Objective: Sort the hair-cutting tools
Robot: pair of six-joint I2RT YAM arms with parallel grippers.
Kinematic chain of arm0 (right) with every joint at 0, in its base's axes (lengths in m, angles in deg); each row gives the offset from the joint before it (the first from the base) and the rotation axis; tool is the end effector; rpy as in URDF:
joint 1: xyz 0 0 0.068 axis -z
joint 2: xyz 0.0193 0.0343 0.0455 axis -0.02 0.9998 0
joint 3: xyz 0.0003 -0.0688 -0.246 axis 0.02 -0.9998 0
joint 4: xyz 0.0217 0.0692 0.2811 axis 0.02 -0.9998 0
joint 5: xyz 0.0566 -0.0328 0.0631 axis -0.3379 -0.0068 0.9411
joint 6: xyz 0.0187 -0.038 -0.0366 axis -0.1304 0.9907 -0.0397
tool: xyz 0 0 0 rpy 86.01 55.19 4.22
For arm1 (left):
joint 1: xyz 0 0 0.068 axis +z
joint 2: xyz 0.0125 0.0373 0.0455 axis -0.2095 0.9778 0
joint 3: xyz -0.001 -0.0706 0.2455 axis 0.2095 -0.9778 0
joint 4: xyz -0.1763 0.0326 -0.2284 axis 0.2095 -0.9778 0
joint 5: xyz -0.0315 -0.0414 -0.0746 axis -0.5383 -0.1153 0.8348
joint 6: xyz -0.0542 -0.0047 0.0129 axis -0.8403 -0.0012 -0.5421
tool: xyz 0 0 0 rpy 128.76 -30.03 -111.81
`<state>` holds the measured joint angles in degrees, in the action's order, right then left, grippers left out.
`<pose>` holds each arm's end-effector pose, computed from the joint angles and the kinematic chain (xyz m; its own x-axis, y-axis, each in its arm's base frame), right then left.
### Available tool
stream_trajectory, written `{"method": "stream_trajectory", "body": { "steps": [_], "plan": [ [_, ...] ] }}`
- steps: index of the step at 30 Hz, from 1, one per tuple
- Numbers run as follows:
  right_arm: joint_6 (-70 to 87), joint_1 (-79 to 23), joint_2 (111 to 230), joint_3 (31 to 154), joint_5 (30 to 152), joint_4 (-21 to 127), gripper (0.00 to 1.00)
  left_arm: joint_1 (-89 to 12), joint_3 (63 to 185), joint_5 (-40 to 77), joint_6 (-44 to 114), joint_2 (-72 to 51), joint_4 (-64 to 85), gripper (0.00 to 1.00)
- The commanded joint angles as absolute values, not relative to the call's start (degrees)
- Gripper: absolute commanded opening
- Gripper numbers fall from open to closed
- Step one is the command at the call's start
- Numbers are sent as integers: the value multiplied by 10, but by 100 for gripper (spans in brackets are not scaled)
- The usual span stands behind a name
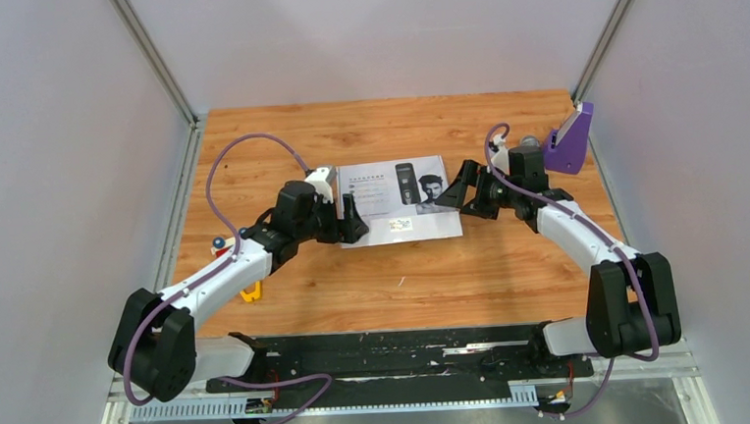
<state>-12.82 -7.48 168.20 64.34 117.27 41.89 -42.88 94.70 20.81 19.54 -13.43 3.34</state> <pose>0.3098 0.0688 0.1935 -0.8370 0.2659 -0.4782 -0.1605 0.7163 0.6791 0.2608 -0.1638 0.1980 -0.7301 -0.0901 -0.6774 0.3361 0.8158 -0.4707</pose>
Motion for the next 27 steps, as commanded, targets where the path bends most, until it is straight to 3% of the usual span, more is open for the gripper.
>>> {"method": "stream_trajectory", "body": {
  "steps": [1, 27],
  "plan": [
    [-133, -79, 1675, 642, 1193, 419, 92, -432, 953, 226, 165, -136, 21, 90],
    [-155, -79, 1677, 626, 1184, 400, 92, -432, 939, 204, 137, -117, 6, 90]
  ]
}}
